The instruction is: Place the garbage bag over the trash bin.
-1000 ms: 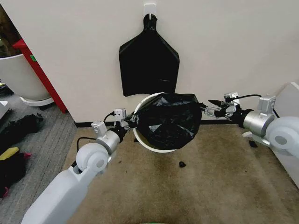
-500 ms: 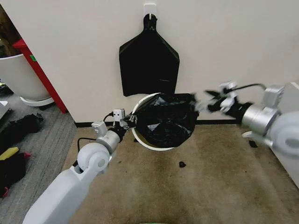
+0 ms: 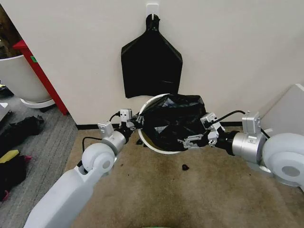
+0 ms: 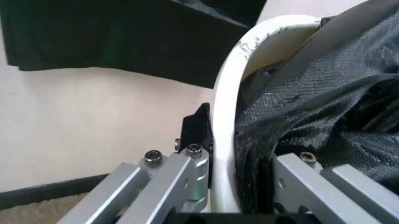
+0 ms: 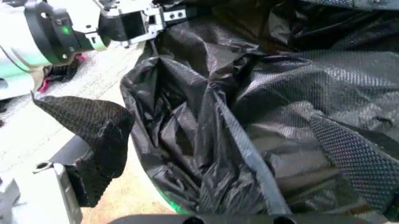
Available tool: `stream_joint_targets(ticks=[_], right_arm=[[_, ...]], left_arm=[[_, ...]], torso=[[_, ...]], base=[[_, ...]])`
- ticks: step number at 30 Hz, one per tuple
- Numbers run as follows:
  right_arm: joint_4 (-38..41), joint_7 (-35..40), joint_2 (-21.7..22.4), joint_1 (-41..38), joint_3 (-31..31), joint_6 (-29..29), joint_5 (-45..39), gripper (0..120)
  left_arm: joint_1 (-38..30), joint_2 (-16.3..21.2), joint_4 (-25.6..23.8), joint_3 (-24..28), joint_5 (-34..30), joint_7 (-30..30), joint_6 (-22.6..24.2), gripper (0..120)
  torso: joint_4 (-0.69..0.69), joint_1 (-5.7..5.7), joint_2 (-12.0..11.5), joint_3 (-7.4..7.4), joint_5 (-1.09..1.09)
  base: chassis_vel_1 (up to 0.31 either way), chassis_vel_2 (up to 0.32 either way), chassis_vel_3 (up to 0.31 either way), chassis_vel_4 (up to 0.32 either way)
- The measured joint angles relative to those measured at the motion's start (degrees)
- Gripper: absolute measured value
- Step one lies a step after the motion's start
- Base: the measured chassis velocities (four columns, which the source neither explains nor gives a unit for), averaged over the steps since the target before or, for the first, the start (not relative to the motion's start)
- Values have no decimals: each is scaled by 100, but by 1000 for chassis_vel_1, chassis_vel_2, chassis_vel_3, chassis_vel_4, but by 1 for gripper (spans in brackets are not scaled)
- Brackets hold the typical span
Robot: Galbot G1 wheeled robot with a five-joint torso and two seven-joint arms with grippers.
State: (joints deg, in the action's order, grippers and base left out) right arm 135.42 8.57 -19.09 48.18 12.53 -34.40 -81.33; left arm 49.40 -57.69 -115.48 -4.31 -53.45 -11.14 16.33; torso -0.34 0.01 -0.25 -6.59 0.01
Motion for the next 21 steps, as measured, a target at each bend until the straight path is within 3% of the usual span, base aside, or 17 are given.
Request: stream_joint_targets(ticks=[2, 8, 10, 14, 21], right_arm=[[-2, 1, 1, 0, 0, 0, 1, 99], [-3, 28, -15, 2, -93, 5, 17, 77], [-3, 35, -20, 2, -107, 7, 23, 75], [46, 93, -60, 19, -176, 72, 61, 55], [169, 115, -108, 9, -176, 163, 61, 33]], left_arm=[[-5, -2, 0, 5, 0, 10, 4, 4], [-26, -34, 3, 31, 11, 53, 19, 4], [-29, -34, 4, 31, 11, 53, 19, 4], [-57, -41, 14, 31, 13, 37, 31, 4], [-60, -82, 33, 50, 47, -54, 87, 4]], torso=[[0, 0, 0, 0, 0], [0, 0, 0, 0, 0], [0, 0, 0, 0, 0], [-1, 0, 0, 0, 0], [0, 0, 0, 0, 0]], base=[[0, 0, 0, 0], [0, 0, 0, 0], [0, 0, 0, 0], [0, 0, 0, 0], [0, 0, 0, 0]])
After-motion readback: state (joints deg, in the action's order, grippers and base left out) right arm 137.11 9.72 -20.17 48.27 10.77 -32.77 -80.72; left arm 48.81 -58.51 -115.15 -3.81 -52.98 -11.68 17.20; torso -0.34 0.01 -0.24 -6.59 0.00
